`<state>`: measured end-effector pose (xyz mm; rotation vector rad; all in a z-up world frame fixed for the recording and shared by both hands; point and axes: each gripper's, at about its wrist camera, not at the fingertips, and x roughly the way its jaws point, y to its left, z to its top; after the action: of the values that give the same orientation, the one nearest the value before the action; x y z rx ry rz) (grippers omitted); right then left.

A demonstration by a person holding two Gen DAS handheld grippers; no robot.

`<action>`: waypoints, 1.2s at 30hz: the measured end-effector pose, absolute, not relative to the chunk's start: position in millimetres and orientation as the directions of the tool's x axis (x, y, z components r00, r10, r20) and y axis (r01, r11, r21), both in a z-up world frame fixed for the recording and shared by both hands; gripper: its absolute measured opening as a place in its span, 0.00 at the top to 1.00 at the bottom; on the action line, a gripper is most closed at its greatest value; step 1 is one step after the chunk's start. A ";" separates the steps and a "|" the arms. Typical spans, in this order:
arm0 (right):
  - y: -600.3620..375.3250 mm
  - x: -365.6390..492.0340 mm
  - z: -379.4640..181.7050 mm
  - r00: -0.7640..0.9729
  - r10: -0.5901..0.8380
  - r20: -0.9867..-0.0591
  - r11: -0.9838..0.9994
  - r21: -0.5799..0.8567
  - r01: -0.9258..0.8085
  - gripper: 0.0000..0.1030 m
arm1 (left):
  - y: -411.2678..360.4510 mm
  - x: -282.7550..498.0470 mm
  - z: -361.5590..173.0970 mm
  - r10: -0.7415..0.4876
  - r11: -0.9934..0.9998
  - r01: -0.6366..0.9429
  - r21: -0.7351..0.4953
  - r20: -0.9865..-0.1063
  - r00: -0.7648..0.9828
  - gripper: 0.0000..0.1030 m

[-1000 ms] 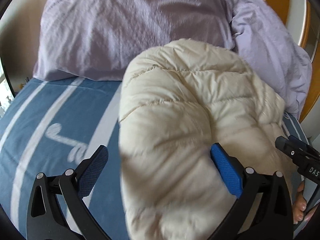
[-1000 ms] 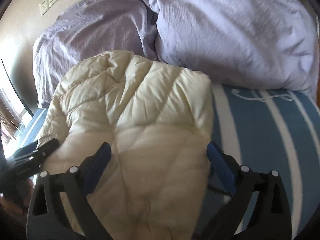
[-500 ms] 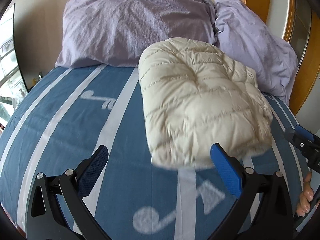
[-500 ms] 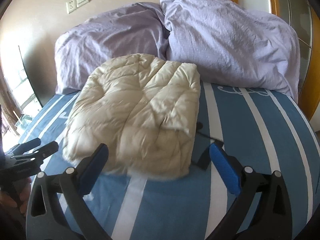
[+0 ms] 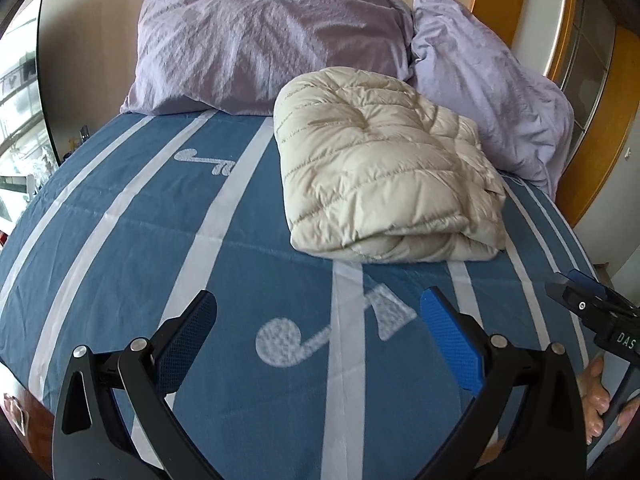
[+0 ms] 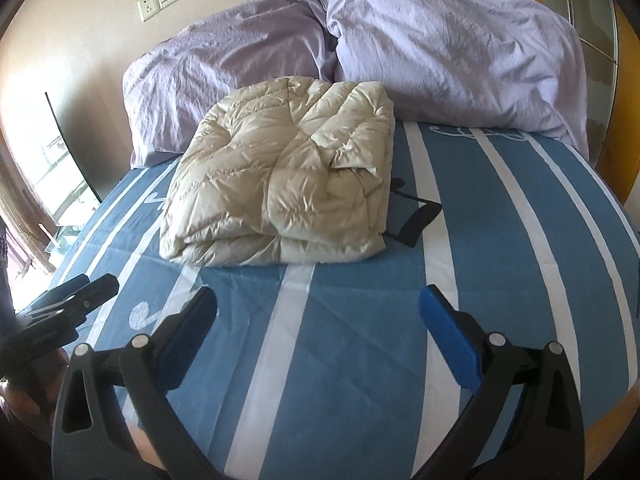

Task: Fold large clothes

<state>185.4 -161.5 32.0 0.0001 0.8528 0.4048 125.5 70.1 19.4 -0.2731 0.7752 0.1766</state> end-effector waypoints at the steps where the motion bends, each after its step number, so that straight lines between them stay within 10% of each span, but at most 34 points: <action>1: -162.2 182.7 33.5 0.586 0.348 -0.732 0.924 0.161 -0.348 0.02 | 69.0 123.7 19.9 0.052 0.950 -0.254 -0.183 -0.710 0.702 0.01; 36: -168.9 149.8 68.6 0.546 0.398 -0.737 0.904 0.214 -0.370 0.02 | 48.1 89.1 54.4 -0.035 0.947 -0.203 -0.247 -0.712 0.701 0.01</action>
<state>149.8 -168.9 68.6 0.0347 0.8830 0.4556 89.1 48.1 54.4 -0.3208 0.7919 0.0953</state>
